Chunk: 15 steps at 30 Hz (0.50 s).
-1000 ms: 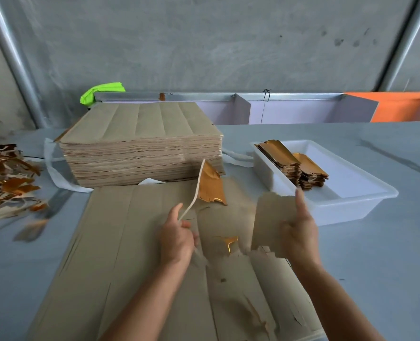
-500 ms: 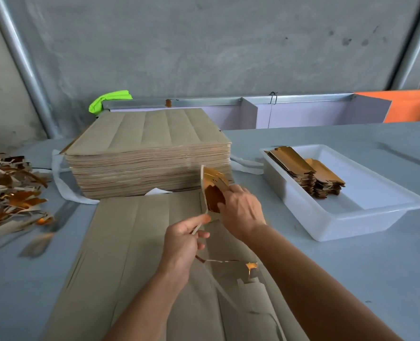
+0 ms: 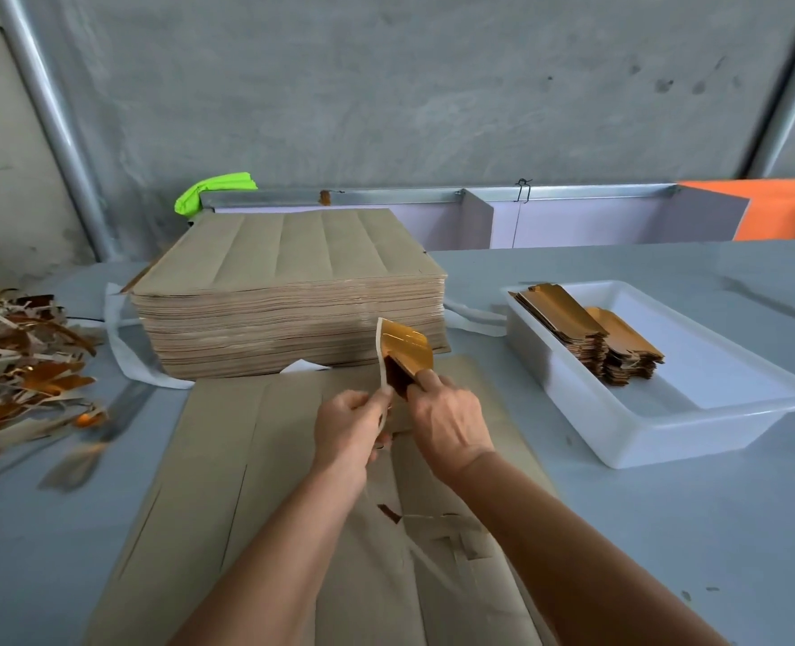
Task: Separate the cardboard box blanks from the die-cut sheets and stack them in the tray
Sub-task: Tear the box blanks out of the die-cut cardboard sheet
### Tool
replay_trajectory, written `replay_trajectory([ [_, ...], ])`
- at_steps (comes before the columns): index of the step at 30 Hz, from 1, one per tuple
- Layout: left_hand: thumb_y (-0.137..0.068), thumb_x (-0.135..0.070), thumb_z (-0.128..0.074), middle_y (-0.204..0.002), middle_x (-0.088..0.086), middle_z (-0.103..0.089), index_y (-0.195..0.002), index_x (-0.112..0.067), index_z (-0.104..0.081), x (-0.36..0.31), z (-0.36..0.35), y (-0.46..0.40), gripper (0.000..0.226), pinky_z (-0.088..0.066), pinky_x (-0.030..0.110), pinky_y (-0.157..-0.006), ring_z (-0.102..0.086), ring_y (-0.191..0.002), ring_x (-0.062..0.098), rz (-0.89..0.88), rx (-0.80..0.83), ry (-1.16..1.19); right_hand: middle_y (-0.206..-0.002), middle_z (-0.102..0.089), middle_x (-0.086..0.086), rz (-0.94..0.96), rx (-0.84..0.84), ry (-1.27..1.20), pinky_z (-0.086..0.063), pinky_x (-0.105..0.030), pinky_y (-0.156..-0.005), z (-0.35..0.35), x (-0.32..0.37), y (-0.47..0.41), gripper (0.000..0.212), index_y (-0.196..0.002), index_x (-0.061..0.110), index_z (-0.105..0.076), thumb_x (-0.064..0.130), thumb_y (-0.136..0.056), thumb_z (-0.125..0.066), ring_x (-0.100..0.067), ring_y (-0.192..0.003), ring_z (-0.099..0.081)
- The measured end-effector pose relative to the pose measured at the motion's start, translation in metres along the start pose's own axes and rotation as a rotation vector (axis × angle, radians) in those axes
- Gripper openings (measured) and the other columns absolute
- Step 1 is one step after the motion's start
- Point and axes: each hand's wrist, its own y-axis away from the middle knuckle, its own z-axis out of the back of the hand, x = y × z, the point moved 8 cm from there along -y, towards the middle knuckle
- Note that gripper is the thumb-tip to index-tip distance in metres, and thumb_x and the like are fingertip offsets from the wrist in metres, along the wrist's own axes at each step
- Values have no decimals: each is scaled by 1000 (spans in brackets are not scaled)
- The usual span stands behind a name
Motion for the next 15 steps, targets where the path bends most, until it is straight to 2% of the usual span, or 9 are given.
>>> replay_trajectory([
  [1, -89, -21, -63, -70, 12, -58, -74, -8, -61, -1, -2, 0, 20, -28, 14, -33, -50, -44, 14, 4, 20, 11, -84, -62, -12, 4, -38, 2, -46, -31, -53, 4, 0, 1, 3, -79, 5, -67, 4, -82, -67, -25, -63, -59],
  [2, -90, -15, -61, -71, 12, -57, -72, -10, -61, -1, -3, 1, 19, -28, 14, -34, -49, -46, 14, 4, 38, 14, -84, -62, -11, -2, -49, -18, -47, -31, -55, 4, 0, 2, 2, -79, 5, -67, 6, -81, -68, -24, -64, -59],
  [4, -92, -9, -58, -69, 9, -58, -72, -11, -60, -2, -7, 3, 20, -33, 15, -38, -51, -49, 13, 8, 87, 64, -101, -59, -7, -39, 8, -187, -46, -30, -70, -4, -7, 3, 12, -97, 8, -66, 12, -89, -57, -24, -82, -57],
  [6, -94, -8, -54, -67, 4, -61, -73, -11, -59, -3, -11, 6, 22, -42, 19, -49, -55, -54, 12, 32, 148, 173, -101, -55, -1, -143, 61, -440, -41, -20, -71, -4, -19, 3, 18, -101, 10, -66, 19, -86, -60, -20, -85, -53],
  [7, -94, -9, -53, -68, 3, -61, -73, -12, -59, -5, -13, 6, 22, -44, 23, -57, -56, -58, 13, 22, 175, 201, -94, -54, 0, -201, 53, -595, -39, -16, -66, 0, -24, 3, 20, -95, 8, -67, 23, -83, -61, -19, -80, -52],
  [10, -96, -12, -51, -73, 0, -61, -74, -15, -57, -13, -23, 11, 23, -45, 27, -69, -56, -70, 13, -52, 291, 235, -73, -59, -8, -345, 30, -964, -41, -20, -56, 10, -37, 3, 33, -74, 3, -65, 34, -81, -57, -21, -66, -53],
  [12, -97, -12, -49, -75, -4, -65, -76, -17, -57, -18, -29, 15, 23, -46, 26, -70, -58, -73, 10, -95, 350, 239, -64, -59, -3, -385, 10, -976, -41, -18, -50, 17, -42, 2, 34, -73, 3, -65, 35, -84, -67, -13, -57, -51],
  [15, -97, -13, -48, -79, -6, -68, -79, -17, -59, -26, -32, 19, 22, -48, 26, -72, -63, -78, 6, -172, 397, 192, -75, -67, -14, -456, -1, -1023, -49, -28, -58, 17, -51, 2, 37, -79, -5, -64, 32, -84, -70, -25, -65, -61],
])
